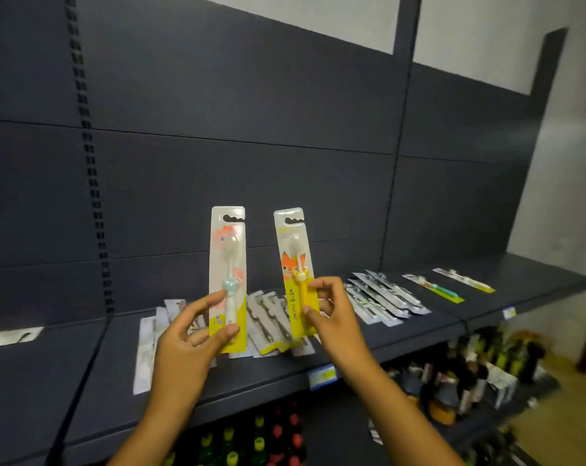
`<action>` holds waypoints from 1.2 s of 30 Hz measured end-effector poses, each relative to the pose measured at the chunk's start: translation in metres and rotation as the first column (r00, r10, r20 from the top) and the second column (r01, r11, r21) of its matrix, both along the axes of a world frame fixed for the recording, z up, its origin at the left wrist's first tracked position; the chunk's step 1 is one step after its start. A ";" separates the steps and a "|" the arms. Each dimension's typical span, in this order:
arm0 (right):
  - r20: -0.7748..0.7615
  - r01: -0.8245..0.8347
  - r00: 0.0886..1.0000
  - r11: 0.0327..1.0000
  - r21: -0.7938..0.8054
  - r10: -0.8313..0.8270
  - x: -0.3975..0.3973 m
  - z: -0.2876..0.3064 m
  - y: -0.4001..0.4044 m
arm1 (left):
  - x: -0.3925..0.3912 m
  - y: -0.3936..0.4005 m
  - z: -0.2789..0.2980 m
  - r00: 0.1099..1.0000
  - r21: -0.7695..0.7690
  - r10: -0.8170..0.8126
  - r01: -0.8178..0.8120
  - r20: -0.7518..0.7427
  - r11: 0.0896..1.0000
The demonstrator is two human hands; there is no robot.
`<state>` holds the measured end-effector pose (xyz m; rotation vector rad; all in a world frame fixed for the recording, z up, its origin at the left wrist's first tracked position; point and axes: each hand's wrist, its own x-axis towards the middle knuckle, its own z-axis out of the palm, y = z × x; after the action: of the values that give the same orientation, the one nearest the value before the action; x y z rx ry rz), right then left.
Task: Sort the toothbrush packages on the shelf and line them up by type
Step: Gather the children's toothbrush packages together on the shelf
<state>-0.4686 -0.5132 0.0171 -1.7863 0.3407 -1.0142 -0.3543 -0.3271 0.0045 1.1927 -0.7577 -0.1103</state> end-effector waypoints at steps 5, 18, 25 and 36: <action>0.015 0.146 0.989 0.988 0.042 -0.146 -0.080 -0.008 -0.068 | -0.049 -0.091 -0.005 0.988 0.015 -0.153 0.153 -0.008 0.988; -0.037 0.383 0.924 0.923 0.045 -0.381 -0.163 -0.023 -0.261 | -0.097 -0.315 -0.018 0.936 0.045 -0.353 0.353 -0.007 0.934; -0.058 0.437 0.898 0.899 0.014 -0.435 -0.176 -0.007 -0.374 | -0.100 -0.443 -0.008 0.926 0.027 -0.377 0.376 0.033 0.926; -0.041 0.453 0.891 0.889 0.068 -0.451 -0.231 -0.021 -0.531 | -0.156 -0.603 -0.018 0.926 0.060 -0.377 0.375 0.026 0.925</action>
<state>-0.7000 -1.0445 -0.0036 -1.6854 0.8310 -1.2829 -0.5102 -0.9304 -0.0137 1.0902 -1.0171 -0.4312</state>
